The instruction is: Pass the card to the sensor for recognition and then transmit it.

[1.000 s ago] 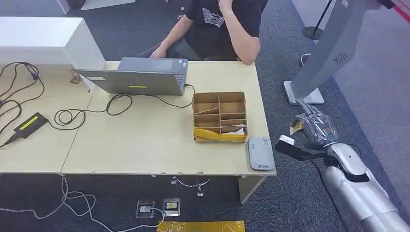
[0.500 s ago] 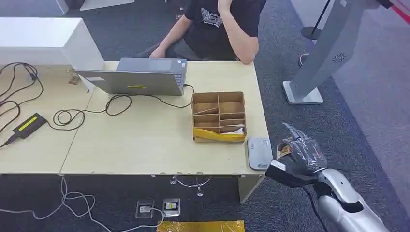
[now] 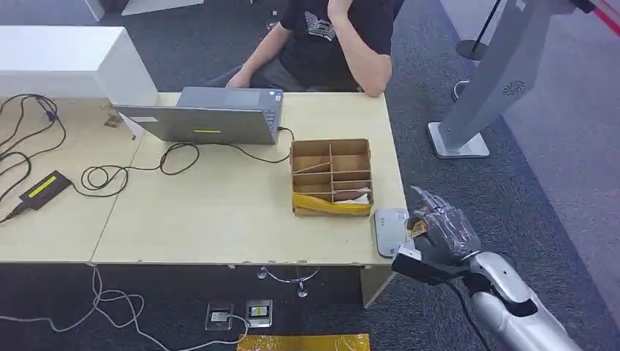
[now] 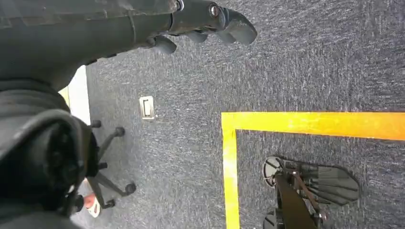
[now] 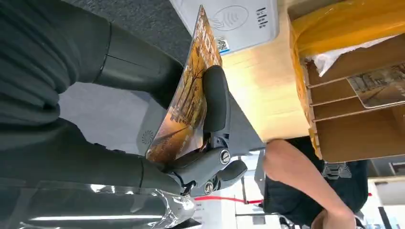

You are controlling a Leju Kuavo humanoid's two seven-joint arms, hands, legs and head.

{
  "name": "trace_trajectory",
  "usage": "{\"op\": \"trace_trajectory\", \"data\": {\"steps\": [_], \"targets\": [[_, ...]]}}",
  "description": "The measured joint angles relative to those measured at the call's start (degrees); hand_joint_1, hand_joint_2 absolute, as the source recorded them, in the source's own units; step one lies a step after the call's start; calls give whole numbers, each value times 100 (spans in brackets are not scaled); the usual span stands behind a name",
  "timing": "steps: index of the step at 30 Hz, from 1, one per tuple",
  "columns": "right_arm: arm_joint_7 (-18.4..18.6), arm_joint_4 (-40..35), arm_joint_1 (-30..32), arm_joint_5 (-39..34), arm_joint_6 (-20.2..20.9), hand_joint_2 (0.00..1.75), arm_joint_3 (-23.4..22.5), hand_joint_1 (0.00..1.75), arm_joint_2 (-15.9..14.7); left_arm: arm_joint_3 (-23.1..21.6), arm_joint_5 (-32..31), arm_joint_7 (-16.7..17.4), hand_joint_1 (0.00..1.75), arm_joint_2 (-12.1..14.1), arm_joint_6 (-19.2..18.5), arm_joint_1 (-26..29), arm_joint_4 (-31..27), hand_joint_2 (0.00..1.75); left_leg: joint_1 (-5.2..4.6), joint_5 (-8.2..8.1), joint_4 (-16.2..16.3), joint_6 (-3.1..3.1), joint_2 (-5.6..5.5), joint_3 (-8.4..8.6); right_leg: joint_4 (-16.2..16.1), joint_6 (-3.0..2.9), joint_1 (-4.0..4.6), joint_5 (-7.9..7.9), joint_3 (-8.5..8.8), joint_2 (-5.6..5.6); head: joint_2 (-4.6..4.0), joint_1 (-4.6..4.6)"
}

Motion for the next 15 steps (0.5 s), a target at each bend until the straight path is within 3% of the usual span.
{"op": "trace_trajectory", "data": {"steps": [15], "targets": [[-468, 951, -241, 228, -74, 175, -24, 175, 194, 0, 6, -20, 0, -15, -46, 0, 0, 0, 0, 0, 0, 0, -1, 0, 0, 0, 0, 0, 1, 0, 0, 2]]}}
